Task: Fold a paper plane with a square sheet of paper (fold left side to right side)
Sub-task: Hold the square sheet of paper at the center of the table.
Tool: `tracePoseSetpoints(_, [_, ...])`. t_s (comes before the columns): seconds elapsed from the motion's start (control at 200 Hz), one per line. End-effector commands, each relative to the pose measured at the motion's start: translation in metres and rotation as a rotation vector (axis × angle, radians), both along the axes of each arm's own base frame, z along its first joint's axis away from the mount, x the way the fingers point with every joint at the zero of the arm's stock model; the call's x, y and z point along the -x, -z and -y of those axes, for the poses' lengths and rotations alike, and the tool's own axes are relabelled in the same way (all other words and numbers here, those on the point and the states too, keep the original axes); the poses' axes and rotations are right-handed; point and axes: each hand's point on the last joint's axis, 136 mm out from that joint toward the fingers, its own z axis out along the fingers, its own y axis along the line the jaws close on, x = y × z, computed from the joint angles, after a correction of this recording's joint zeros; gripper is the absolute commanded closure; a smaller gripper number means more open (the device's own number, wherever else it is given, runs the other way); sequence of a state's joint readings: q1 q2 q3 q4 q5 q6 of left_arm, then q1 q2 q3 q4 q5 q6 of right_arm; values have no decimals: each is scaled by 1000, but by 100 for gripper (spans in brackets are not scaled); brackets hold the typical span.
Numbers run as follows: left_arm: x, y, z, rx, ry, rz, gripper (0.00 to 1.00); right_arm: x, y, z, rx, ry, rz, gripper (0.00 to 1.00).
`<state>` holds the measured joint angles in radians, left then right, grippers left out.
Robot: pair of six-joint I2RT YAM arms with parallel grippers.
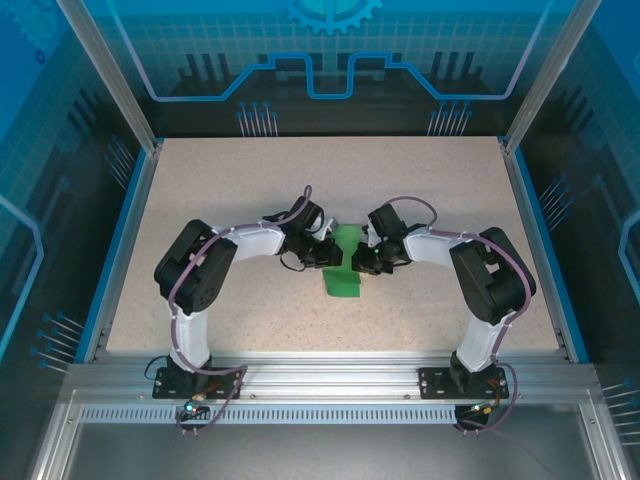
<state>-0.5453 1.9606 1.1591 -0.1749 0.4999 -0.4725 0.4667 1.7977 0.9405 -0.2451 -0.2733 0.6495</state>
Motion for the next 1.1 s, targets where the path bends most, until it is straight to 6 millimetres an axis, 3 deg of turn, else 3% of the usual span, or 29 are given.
tracePoseSetpoints(0.0, [0,9,5,3,6,-37,83,49,47,29,178,-24,-181,86])
tracePoseSetpoints(0.33, [13,28,-5,-58,5,-84,83,35,30,10,71,-45,-108,86])
tracePoseSetpoints(0.71, [16,37,-8,-88,1,-101,83,-14,-43,-11,-147,-42,119,85])
tracePoseSetpoints(1.095, [15,38,-6,-92,3,-106,83,-50,-35,-34,-203,-56,111,86])
